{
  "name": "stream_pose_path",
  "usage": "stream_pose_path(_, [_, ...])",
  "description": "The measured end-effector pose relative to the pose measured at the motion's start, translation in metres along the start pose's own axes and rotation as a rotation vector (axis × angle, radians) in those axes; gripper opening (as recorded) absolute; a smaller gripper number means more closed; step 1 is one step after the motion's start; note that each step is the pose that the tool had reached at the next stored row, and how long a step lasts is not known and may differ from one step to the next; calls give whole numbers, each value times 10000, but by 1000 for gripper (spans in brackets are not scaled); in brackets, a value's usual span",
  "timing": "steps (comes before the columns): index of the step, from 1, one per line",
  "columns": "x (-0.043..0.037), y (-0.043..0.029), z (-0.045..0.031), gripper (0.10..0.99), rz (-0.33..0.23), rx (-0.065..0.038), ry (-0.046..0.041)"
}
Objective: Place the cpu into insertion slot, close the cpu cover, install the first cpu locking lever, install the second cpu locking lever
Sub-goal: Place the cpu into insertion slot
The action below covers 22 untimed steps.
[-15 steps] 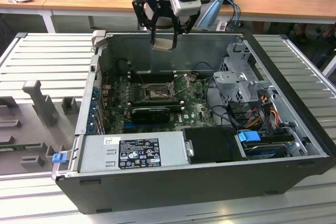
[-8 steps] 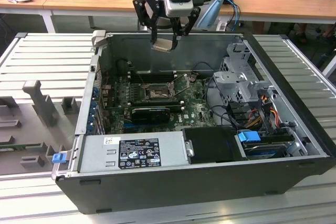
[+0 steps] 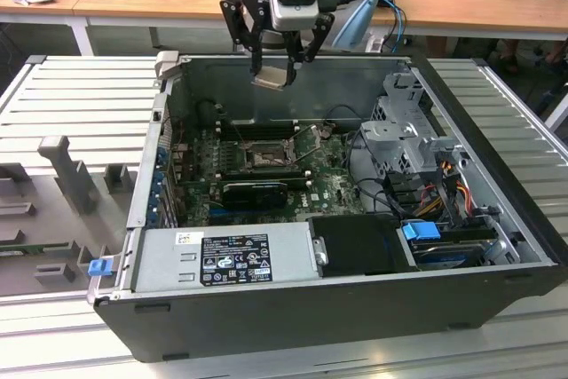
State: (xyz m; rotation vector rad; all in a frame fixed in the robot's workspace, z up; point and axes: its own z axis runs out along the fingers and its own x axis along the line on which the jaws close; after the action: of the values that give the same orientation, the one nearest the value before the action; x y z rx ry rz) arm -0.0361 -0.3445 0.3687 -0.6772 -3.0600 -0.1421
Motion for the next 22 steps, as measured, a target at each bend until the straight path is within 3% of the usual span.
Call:
stream_pose_path(5, [-1, -4, 26, 529, 169, 10, -10])
stream_pose_path(12, [-1, -4, 31, 529, 1578, -26, -133])
stream_pose_path(15, [-1, -5, 36, 529, 2536, -47, -219])
stream_pose_path(22, [-1, -5, 45, 529, 3804, -73, -332])
